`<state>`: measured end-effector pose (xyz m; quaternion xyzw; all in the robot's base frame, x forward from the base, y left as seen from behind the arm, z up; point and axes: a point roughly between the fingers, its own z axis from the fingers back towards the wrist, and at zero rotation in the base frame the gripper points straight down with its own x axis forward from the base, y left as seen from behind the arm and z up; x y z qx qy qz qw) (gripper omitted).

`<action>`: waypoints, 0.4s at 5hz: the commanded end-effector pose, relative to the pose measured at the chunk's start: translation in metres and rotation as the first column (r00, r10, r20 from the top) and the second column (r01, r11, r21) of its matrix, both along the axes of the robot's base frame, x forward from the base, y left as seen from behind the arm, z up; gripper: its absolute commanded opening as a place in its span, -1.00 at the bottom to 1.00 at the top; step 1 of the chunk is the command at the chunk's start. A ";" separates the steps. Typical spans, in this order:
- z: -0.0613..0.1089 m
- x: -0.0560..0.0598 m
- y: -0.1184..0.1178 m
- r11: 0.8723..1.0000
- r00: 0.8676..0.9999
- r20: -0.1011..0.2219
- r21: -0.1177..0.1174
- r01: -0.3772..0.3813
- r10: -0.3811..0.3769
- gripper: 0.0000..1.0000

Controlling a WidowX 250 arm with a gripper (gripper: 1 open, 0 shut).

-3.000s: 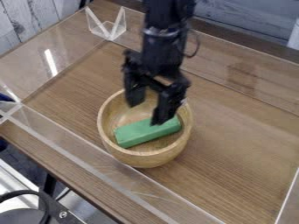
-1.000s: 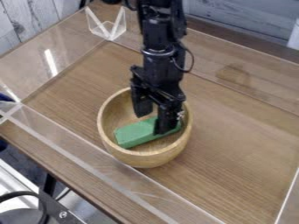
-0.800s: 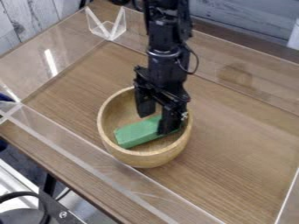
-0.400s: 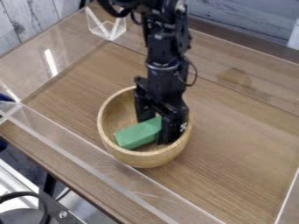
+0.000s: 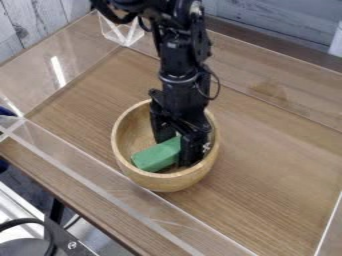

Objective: Remove the green block from inside the brown bowl and put it on the table

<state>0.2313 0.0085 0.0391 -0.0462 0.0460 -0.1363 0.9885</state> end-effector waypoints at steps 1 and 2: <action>0.018 0.006 0.005 1.000 0.997 0.079 -0.004 -0.011 0.011 1.00; 0.018 0.006 0.005 1.000 0.998 0.067 -0.001 -0.019 0.019 1.00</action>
